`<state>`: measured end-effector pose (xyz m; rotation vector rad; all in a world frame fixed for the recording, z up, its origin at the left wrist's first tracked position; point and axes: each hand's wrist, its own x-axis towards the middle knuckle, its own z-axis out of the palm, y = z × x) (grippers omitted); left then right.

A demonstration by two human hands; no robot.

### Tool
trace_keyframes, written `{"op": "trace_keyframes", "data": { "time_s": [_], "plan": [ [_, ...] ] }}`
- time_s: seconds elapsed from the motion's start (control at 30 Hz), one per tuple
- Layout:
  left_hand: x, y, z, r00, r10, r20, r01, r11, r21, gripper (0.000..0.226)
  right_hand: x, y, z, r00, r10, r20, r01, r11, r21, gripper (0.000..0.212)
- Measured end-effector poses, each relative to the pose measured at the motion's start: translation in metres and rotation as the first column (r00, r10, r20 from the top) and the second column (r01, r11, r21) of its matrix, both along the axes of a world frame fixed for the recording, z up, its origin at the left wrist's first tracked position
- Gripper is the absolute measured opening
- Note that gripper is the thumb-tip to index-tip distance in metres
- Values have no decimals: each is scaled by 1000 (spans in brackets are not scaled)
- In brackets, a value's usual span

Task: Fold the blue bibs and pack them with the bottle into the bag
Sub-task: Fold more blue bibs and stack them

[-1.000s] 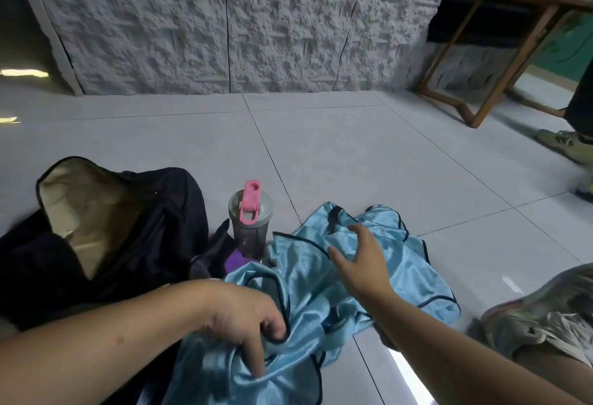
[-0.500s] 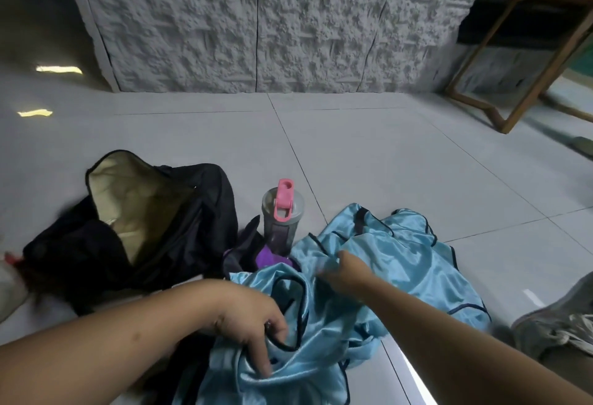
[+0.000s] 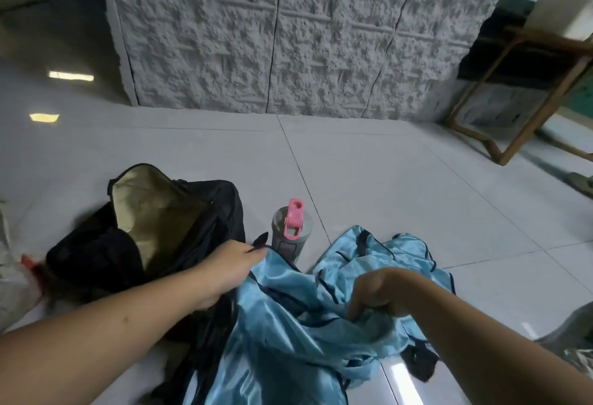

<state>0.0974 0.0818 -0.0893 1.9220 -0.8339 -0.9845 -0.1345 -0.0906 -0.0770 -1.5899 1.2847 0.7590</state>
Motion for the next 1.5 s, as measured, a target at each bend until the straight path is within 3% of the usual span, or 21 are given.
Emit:
{"op": "trace_keyframes", "data": {
  "time_s": [0.07,0.17,0.3,0.43,0.53,0.6,0.7,0.8,0.93,1.0,1.07,1.13,1.2,1.37,1.5],
  "plan": [
    [2,1,6,985,85,-151,-100,990,-96,47,-14,5,6,1000,-7,29,6,1000,31,9],
    [1,5,25,894,199,-401,-281,947,-156,39,-32,9,16,923,-211,322,177,975,132,27],
    [0,9,60,783,201,-588,-387,898,-209,42,-45,10,42,577,-470,668,351,881,317,48],
    [0,14,106,802,75,-592,-284,921,-268,44,-50,13,95,386,-493,780,320,864,388,48],
    [0,19,144,843,-73,-533,-108,947,-302,44,-44,21,133,303,-569,765,402,804,438,50],
    [-1,18,172,894,-145,-424,12,953,-301,33,-37,21,153,350,-535,769,469,811,350,58],
    [3,15,213,939,-193,-286,98,944,-314,18,-25,22,184,433,-397,809,481,861,165,48],
    [6,8,250,952,-180,-248,62,906,-419,22,-16,19,221,340,-290,895,416,900,133,28],
    [8,0,295,972,-146,-183,24,840,-542,23,-12,17,277,175,-137,975,307,949,78,63],
    [10,-4,313,963,-155,-222,-13,792,-611,26,-11,16,301,90,-112,990,288,954,82,70],
    [13,-5,332,936,-201,-289,-52,733,-678,29,-12,14,322,0,-83,997,303,950,80,53],
    [18,-5,347,931,-219,-293,-68,684,-727,31,-13,10,337,-106,-51,993,350,933,85,20],
    [25,-8,353,957,-148,-250,-88,674,-734,36,-17,5,342,-171,-51,984,400,909,117,16],
    [37,-22,341,983,141,-121,-185,677,-713,36,-19,-9,324,-212,-78,974,497,849,176,33],
    [48,-28,338,965,88,-247,-235,711,-663,25,-24,-15,320,-216,-91,972,496,847,190,28]
  ]
}}
